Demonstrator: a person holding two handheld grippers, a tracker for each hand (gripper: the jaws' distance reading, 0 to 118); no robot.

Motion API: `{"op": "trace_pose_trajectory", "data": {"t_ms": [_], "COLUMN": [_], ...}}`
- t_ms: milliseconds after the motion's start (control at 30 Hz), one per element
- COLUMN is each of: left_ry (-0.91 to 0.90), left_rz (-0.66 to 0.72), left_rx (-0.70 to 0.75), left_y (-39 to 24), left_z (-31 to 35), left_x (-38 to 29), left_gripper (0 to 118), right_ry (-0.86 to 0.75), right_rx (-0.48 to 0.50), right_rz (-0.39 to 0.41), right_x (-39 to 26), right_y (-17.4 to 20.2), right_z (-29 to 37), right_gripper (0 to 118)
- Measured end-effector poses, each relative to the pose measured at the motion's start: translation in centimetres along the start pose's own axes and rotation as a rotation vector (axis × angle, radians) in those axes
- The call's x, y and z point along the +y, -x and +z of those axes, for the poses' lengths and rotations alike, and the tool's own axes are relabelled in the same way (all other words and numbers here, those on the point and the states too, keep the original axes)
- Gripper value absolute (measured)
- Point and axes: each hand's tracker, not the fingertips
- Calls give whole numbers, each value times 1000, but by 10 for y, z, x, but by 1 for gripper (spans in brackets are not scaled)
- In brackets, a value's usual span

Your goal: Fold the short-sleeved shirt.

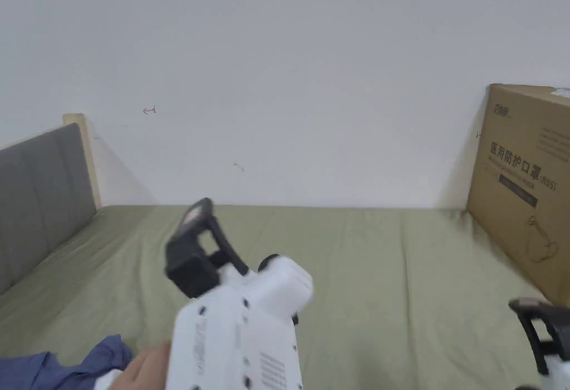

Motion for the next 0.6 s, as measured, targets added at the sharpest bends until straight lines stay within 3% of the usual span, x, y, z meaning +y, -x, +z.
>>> {"op": "trace_pose_trajectory", "data": {"t_ms": [67,133,200,267,433,600], "left_ry": [39,1,-1,-9,-1,21], "left_rz": [305,489,552,553,567,604], "left_rx": [-53,-44,-12,-2,-20,-47], "left_y": [22,36,37,40,43,46], "left_z": [-9,-7,-2,0,3,-1], "left_x": [-4,-11,-14,-15,-11,-11], "left_gripper": [115,115,115,115,116,116], "right_ry": [-85,-135,-181,-239,-233,-268], "right_rx": [127,124,82,62,59,75], "right_rz": [400,765,1002,1073,1049,1141], "right_x": [-5,-17,-31,-38,-35,-36], "right_y": [40,74,85,87,82,83], "right_z": [5,6,9,14,18,24], "right_gripper": [114,114,114,114,114,114]}}
